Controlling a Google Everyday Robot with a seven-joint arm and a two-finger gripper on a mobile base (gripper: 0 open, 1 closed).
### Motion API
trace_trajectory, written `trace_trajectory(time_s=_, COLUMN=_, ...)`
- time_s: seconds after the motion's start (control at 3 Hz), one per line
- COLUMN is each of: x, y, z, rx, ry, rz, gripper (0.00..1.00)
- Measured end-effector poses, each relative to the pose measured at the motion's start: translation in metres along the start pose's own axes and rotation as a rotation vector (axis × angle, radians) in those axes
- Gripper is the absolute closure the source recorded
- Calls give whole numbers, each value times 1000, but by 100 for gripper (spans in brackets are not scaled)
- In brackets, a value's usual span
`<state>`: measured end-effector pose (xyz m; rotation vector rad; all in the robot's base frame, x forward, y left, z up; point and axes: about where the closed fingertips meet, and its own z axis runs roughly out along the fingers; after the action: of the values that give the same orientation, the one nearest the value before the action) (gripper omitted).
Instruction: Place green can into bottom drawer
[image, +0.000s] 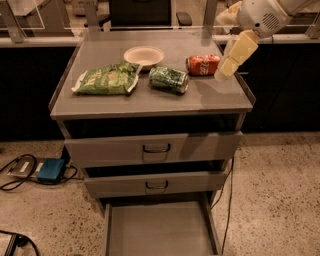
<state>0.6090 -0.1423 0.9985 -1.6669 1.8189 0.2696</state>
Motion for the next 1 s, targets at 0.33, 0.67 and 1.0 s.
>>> trace_trajectory(time_s=0.33, x=-2, y=-10, z=41, rx=1, ry=102, rz=121, gripper=0)
trace_trajectory(time_s=0.67, x=-2, y=-10, z=50, rx=-1, ry=120, rz=197, gripper=0)
trace_trajectory(time_s=1.0, x=0, y=-10, z=53, rx=3, ry=115, rz=203, gripper=0)
